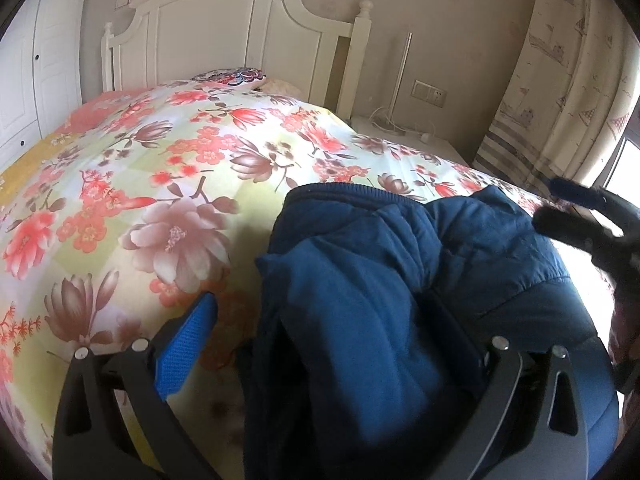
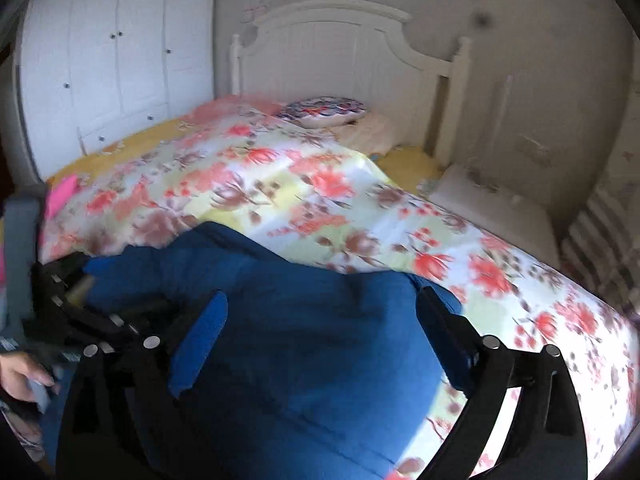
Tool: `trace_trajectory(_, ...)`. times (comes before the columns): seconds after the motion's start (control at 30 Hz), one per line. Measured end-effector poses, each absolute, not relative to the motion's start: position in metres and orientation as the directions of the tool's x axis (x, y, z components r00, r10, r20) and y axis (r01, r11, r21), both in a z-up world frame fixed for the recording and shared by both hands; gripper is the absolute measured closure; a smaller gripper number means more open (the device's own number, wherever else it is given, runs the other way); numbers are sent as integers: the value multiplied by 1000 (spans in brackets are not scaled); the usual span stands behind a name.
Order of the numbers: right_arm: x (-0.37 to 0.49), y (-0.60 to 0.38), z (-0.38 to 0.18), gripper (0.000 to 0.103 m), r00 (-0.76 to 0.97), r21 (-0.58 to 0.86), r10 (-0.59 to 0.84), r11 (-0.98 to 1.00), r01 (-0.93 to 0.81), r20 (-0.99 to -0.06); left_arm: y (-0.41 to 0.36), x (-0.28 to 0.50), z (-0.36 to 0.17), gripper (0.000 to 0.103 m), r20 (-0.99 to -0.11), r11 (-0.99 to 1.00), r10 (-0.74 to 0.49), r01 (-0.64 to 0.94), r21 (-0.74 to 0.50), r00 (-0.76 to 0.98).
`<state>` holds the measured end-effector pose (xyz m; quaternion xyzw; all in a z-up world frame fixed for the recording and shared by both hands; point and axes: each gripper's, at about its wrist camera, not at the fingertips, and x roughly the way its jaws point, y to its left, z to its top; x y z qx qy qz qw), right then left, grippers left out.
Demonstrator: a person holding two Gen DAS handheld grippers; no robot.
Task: Fold large clothes
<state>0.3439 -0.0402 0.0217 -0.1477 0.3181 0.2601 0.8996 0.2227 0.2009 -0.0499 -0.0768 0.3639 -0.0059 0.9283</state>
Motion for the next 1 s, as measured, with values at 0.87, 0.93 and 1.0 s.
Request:
trace_trajectory(0.87,222,-41,-10,5,632,-107,469,746,-657,-616,197,192,38,2,-545,988,-4,-80,-132,839)
trace_trajectory(0.93,219,-40,-11,5,641,-116,467,747,-654,-610,189,208,33,2,-589,994,-24,-45,-102,808)
trace_trajectory(1.0,216,-42,-12,5,649,-118,469,750,-651,-599,179,238,-9,2,-714,998,32,-56,-11,699)
